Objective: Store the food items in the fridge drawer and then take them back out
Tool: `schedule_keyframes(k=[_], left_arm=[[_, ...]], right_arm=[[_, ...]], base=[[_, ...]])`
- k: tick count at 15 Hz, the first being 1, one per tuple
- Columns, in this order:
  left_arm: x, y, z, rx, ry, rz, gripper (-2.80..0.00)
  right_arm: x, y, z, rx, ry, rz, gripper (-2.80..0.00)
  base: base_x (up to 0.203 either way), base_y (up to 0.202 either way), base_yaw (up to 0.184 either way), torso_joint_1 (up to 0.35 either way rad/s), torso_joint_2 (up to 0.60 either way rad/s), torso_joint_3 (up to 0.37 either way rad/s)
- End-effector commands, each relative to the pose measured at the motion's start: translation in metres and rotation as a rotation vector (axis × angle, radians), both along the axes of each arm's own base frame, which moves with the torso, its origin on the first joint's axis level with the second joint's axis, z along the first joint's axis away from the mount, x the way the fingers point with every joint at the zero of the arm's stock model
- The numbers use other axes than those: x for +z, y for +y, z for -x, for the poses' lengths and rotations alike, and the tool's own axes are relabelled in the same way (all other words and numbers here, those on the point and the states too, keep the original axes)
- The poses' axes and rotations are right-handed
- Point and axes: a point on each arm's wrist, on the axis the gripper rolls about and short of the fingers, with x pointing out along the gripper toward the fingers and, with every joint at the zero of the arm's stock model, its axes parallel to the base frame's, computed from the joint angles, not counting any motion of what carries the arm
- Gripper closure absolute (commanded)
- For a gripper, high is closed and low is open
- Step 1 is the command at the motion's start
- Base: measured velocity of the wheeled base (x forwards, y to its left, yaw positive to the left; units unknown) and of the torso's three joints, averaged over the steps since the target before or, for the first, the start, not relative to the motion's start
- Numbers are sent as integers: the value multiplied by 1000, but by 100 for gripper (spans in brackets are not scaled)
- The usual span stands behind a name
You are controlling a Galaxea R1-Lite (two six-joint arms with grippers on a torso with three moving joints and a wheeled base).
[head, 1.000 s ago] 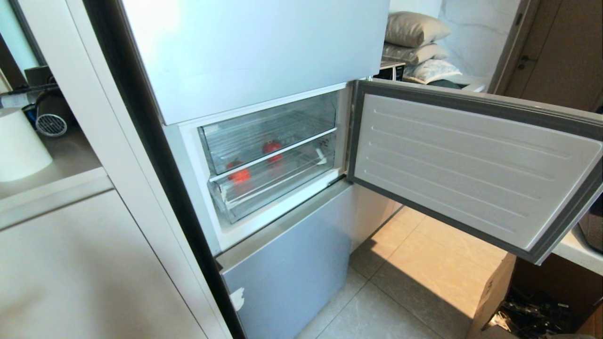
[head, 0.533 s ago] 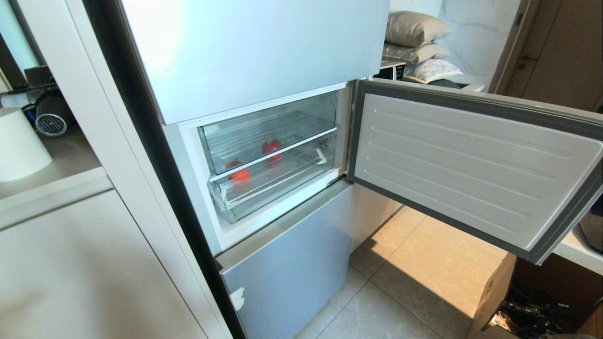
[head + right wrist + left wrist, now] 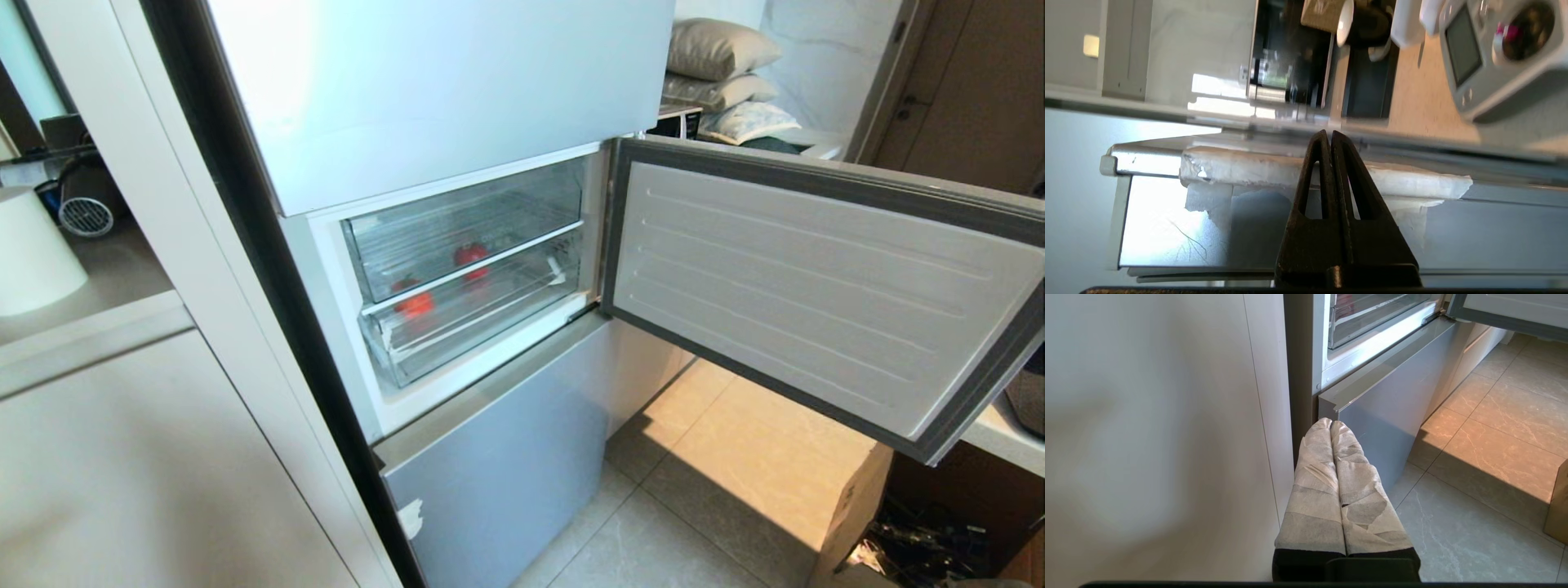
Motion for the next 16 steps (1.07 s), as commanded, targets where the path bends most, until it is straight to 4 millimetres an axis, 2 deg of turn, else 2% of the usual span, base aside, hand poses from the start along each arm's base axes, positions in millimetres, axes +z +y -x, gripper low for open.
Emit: schedule_keyframes(k=[1,3,6,7,8,9,11,13,14,16], left_arm=[[0,0,0,0,1,0,0],[0,0,0,0,1,0,0],[0,0,0,0,1,0,0],[0,0,0,2,1,0,0],[0,0,0,0,1,0,0],[0,0,0,0,1,0,0],[0,0,0,0,1,0,0],[0,0,0,0,1,0,0],[0,0,0,0,1,0,0],[0,0,0,0,1,0,0]], right_arm=[[20,21,24,14,-21,17,0],[48,42,59,1,-64,66,0],[119,78,119,-66,-195,110,0],[145,84,135,-101,-262,104,0],[161,85,142,-177,-349,135,0],[160,80,142,-259,-388,158,0],[144,71,136,-452,-398,359,0],[100,73,117,-636,-284,510,0],[79,84,102,-634,-223,544,0],[53,116,74,-532,-166,546,0]], base=[[0,0,0,0,0,0],[0,0,0,0,0,0],[0,0,0,0,0,0],[0,0,0,0,0,0],[0,0,0,0,0,0],[0,0,0,0,0,0],[0,0,0,0,0,0],[0,0,0,0,0,0],[0,0,0,0,0,0],[0,0,0,0,0,0]])
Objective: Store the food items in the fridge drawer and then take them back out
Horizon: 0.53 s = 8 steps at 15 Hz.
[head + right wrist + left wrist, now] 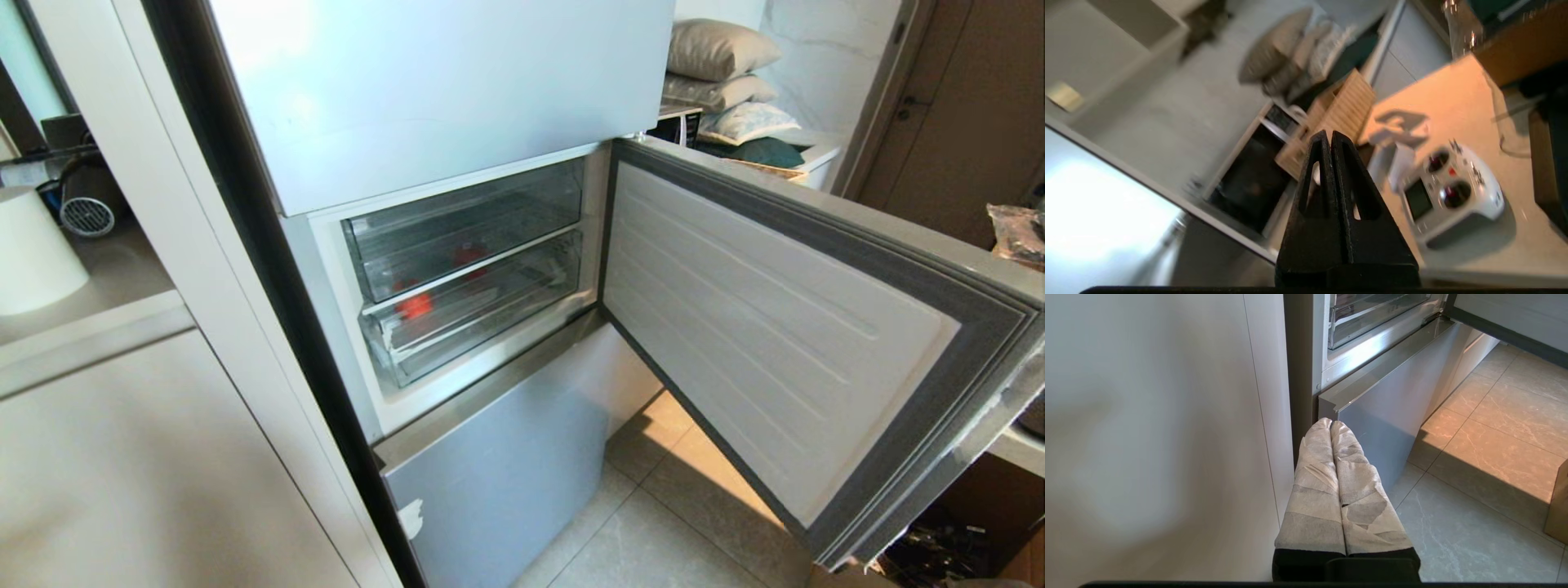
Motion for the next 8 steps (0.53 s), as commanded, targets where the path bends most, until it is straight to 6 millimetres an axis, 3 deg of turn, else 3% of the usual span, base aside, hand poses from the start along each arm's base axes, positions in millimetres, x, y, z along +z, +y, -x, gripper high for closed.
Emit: schedule_keyframes(k=[1,5,8], left_arm=[[0,0,0,0,1,0,0],[0,0,0,0,1,0,0],[0,0,0,0,1,0,0]], right_arm=[[-23,32,-23,86,87,41,0],[-55,116,-61,347,210,124,0],[-64,181,-66,570,237,238,0]], base=[[0,0,0,0,0,0],[0,0,0,0,0,0],[0,0,0,0,0,0]])
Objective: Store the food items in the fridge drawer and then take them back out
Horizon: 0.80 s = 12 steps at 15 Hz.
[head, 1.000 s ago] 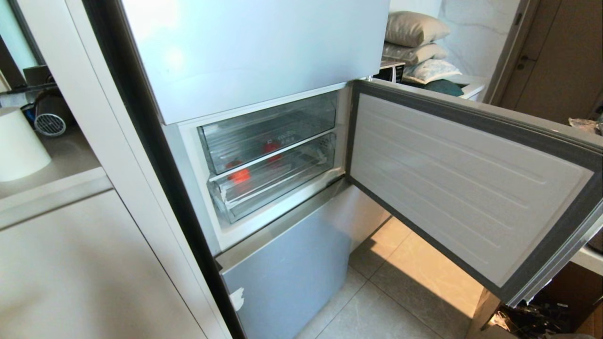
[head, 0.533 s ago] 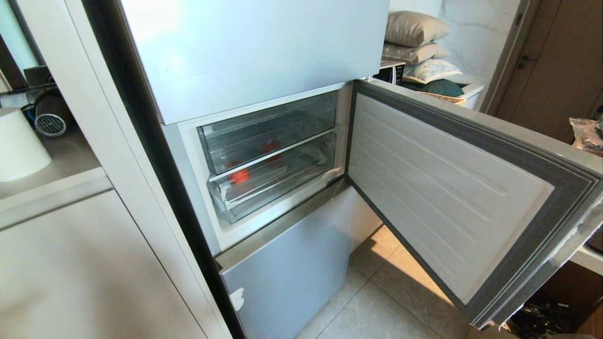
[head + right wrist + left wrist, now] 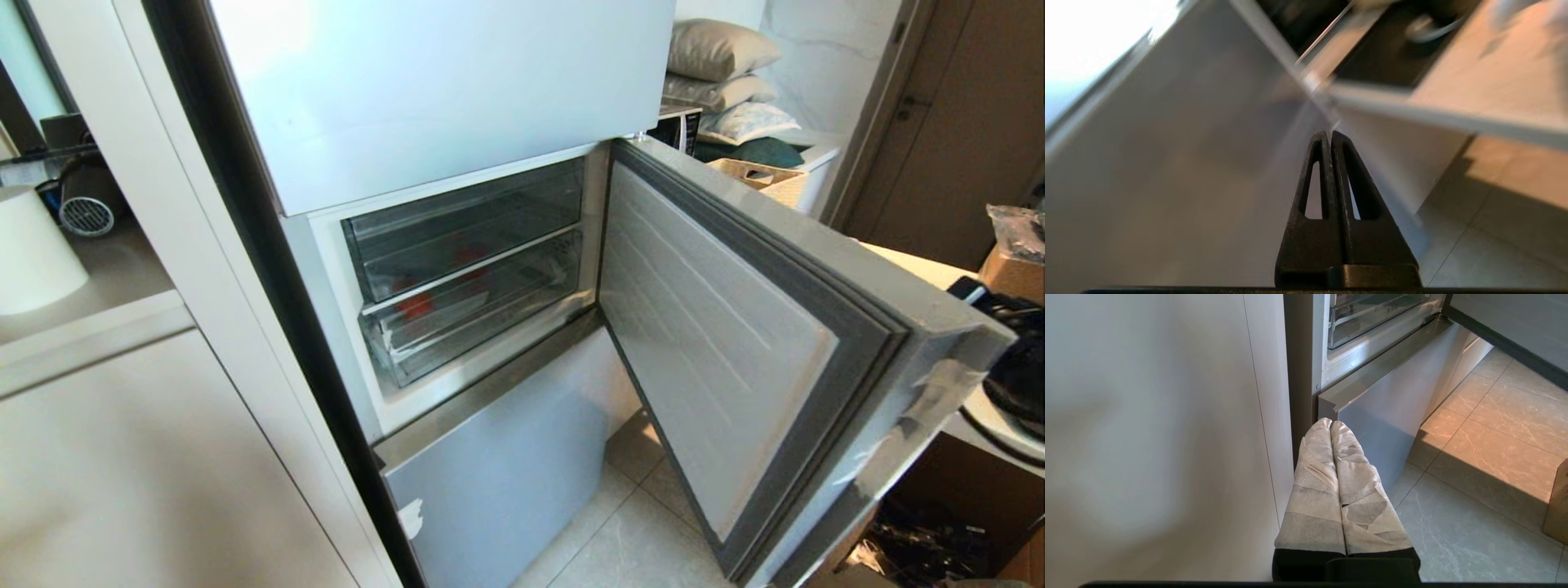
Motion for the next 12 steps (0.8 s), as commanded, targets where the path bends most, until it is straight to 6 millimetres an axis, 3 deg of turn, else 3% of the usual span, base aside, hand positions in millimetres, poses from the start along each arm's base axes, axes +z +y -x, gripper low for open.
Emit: schedule_keyframes(k=[1,3,5,10,12], left_arm=[[0,0,0,1,0,0,0],[0,0,0,0,0,0,0],[0,0,0,0,0,0,0],[0,0,0,0,0,0,0],[0,0,0,0,0,0,0]], right_arm=[[-5,40,0,145,9,27,0],[-6,80,-2,240,5,52,0],[-14,121,-16,294,18,81,0],[-29,202,-88,366,-44,89,0],[-30,238,-106,421,-107,88,0]], base=[[0,0,0,0,0,0],[0,0,0,0,0,0],[0,0,0,0,0,0],[0,0,0,0,0,0],[0,0,0,0,0,0]])
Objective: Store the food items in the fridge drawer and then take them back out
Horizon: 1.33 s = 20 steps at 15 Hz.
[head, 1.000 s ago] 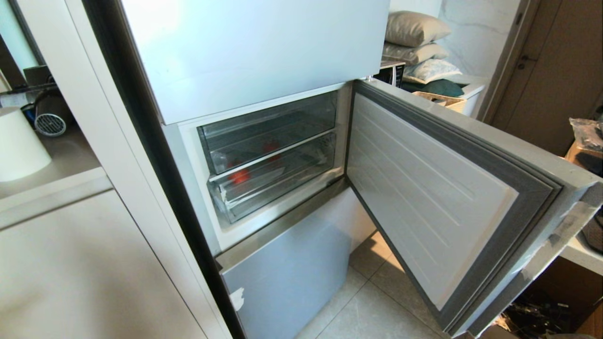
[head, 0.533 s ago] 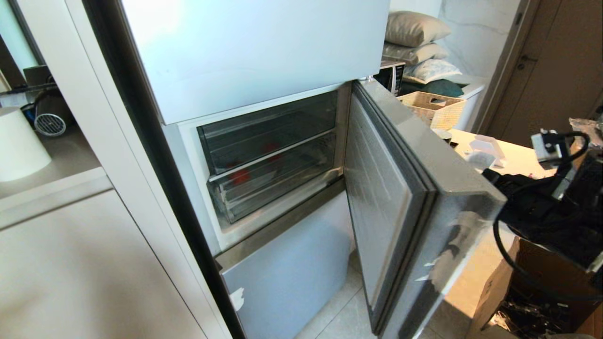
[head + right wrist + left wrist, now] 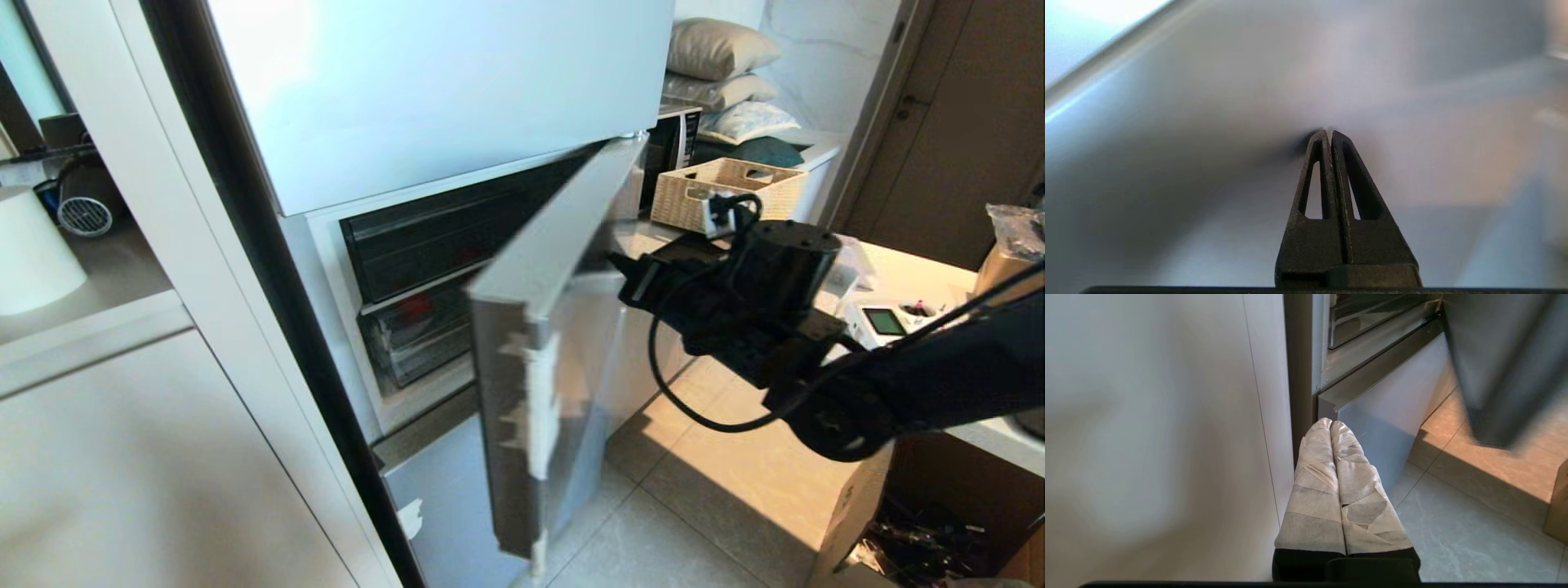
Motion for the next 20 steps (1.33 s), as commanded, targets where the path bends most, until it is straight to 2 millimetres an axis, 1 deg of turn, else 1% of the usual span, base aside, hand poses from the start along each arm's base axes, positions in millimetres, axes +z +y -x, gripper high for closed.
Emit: schedule_keyframes(k=[1,2,3,4,5,8,9,10,11,13,14,15,16,18,19,20], left_arm=[[0,0,0,0,1,0,0],[0,0,0,0,1,0,0],[0,0,0,0,1,0,0],[0,0,0,0,1,0,0],[0,0,0,0,1,0,0],[0,0,0,0,1,0,0],[0,0,0,0,1,0,0],[0,0,0,0,1,0,0],[0,0,0,0,1,0,0],[0,0,0,0,1,0,0],[0,0,0,0,1,0,0],[0,0,0,0,1,0,0],[0,0,0,0,1,0,0],[0,0,0,0,1,0,0],[0,0,0,0,1,0,0],[0,0,0,0,1,0,0]], right_arm=[[-34,40,-23,89,20,22,0],[-37,51,-23,206,12,31,0],[-38,57,-19,286,11,36,0],[-36,60,-16,305,6,33,0],[-30,58,-12,302,-4,29,0],[-6,40,12,283,-22,21,0],[4,32,23,272,-32,17,0],[13,22,38,254,-37,18,0],[22,9,57,235,-53,29,0],[38,-28,104,167,-118,94,0],[43,-47,129,110,-161,130,0],[45,-72,159,36,-202,167,0],[40,-93,182,-21,-219,195,0],[22,-141,227,-152,-242,247,0],[14,-161,249,-214,-258,265,0],[3,-178,270,-274,-264,287,0]], base=[[0,0,0,0,0,0],[0,0,0,0,0,0],[0,0,0,0,0,0],[0,0,0,0,0,0],[0,0,0,0,0,0],[0,0,0,0,0,0],[0,0,0,0,0,0],[0,0,0,0,0,0],[0,0,0,0,0,0],[0,0,0,0,0,0],[0,0,0,0,0,0],[0,0,0,0,0,0],[0,0,0,0,0,0],[0,0,0,0,0,0],[0,0,0,0,0,0],[0,0,0,0,0,0]])
